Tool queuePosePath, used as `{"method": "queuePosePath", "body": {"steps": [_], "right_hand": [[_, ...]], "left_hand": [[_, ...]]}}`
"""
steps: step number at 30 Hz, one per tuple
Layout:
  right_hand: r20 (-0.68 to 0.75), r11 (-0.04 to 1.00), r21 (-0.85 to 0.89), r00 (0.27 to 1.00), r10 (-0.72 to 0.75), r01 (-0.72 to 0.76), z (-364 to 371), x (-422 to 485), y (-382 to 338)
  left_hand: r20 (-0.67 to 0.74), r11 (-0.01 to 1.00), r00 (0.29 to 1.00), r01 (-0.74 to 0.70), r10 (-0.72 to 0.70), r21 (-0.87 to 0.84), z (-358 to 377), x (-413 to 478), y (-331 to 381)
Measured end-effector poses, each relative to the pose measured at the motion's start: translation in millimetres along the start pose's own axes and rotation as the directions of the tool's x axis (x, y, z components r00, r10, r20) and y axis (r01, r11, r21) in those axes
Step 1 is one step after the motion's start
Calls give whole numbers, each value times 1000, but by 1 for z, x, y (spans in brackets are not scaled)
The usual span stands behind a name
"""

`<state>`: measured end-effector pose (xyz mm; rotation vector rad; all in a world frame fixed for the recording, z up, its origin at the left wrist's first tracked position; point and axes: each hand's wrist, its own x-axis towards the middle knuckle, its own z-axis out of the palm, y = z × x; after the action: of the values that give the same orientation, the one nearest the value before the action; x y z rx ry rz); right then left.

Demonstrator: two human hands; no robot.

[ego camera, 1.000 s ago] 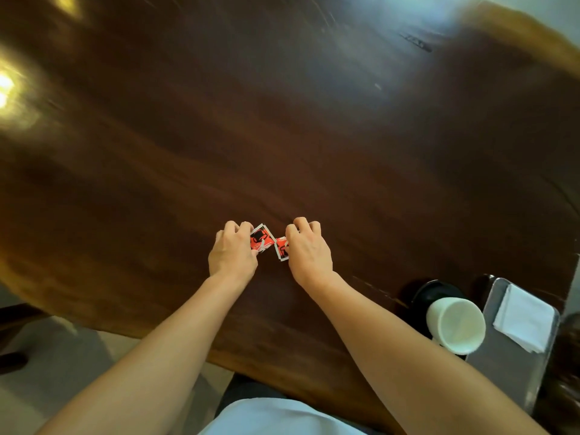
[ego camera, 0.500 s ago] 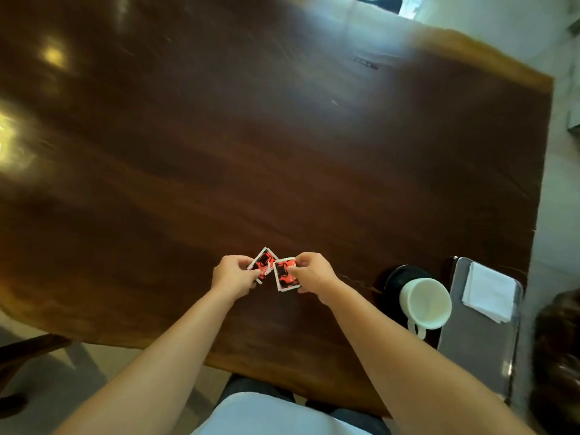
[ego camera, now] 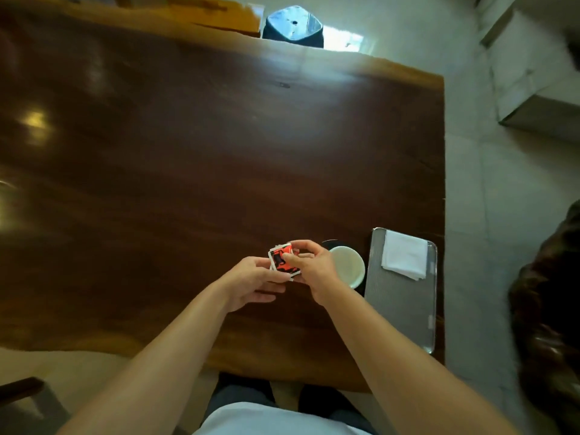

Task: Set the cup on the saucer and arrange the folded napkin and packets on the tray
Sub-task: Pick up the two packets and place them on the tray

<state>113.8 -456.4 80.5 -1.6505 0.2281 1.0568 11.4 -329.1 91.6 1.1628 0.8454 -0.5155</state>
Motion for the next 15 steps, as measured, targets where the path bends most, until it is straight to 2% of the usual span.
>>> {"method": "queuePosePath", "body": {"steps": [4,11,15], "right_hand": [[70,989,148,998,-3,-8,-56,-29,9],[129,978,209,991,-32,5,-161,-74,23],[77,983,181,997,-33,18,-202,-89,31]], "left_hand": [[-155,996,984,-89,89,7,68,-3,-8],[-63,994,995,-81,77,-78,164,-11,-12],[-93,996,994,-59,52,-73,197,-7,-11]]}}
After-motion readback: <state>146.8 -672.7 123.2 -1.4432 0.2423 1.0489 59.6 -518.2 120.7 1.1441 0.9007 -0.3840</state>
